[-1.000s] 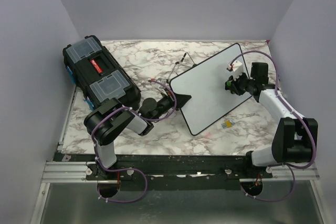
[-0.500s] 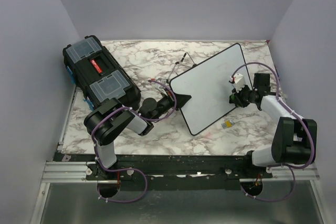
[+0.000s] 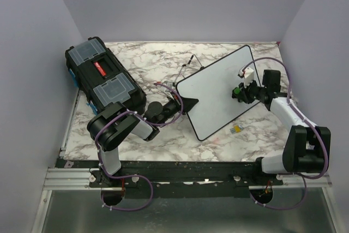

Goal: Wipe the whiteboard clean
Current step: Erase the whiteboard at the center of the board.

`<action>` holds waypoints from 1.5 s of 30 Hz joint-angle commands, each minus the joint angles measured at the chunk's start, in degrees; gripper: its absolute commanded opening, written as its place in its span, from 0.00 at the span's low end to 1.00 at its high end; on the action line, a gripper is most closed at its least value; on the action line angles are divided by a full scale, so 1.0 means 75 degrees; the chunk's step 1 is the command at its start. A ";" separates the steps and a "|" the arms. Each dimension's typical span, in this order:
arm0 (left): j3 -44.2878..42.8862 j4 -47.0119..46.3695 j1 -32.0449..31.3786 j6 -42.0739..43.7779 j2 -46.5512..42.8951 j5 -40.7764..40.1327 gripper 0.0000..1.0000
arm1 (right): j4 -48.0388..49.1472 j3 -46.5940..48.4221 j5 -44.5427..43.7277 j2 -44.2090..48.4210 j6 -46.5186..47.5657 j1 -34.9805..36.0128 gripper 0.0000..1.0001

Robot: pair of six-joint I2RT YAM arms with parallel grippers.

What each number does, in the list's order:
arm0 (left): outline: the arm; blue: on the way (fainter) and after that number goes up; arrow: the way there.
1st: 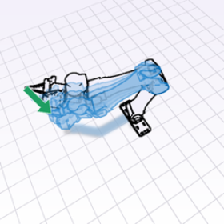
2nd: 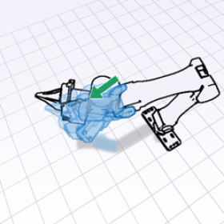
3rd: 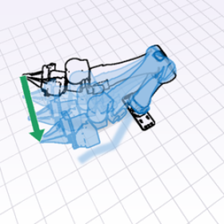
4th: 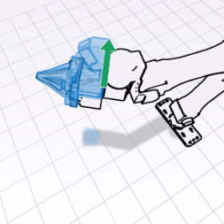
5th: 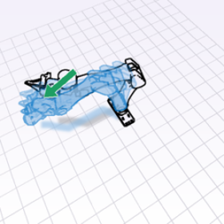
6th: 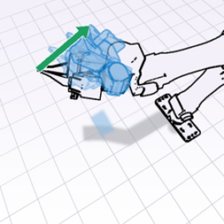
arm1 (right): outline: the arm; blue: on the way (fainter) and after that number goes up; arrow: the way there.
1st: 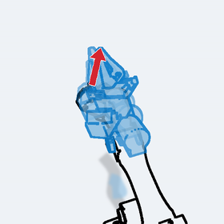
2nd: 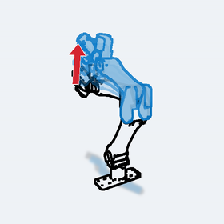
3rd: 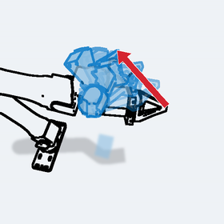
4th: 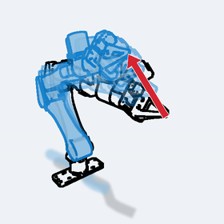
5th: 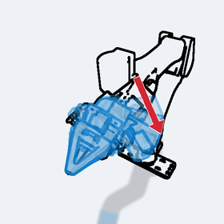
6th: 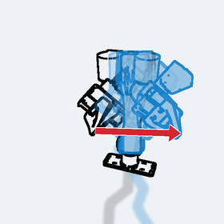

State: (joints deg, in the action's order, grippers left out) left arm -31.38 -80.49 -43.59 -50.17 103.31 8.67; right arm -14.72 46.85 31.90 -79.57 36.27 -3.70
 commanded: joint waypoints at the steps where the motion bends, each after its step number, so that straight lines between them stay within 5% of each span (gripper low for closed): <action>1: -0.0228 -0.1423 -0.0141 -0.0213 -0.0211 0.0860 0.00 | 0.1243 0.0429 -0.1314 -0.0048 -0.0899 0.0046 0.01; 12: -0.0165 -0.1434 -0.0136 -0.0178 -0.0236 0.0860 0.00 | 0.0781 -0.0587 -0.2589 -0.0065 0.0679 0.0014 0.01; 21: -0.0208 -0.1435 -0.0129 -0.0213 -0.0253 0.0854 0.00 | -0.1245 -0.0887 -0.0301 0.0174 0.2106 0.0035 0.01; 30: -0.0179 -0.1436 -0.0129 -0.0237 -0.0282 0.0854 0.00 | -0.0325 0.0227 0.0618 -0.0030 0.0156 0.0060 0.01; 36: -0.0129 -0.1444 -0.0129 -0.0236 -0.0321 0.0835 0.00 | 0.1085 0.0672 -0.0905 -0.0264 -0.1261 0.0056 0.01; 45: -0.0116 -0.1442 -0.0106 -0.0236 -0.0335 0.0869 0.00 | 0.1082 0.0392 -0.2312 -0.0607 -0.0746 -0.0327 0.01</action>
State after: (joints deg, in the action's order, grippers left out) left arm -31.38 -80.34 -43.59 -51.24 103.31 9.32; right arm -8.84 51.55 22.04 -82.54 29.80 -4.32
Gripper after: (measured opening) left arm 0.017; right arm 0.174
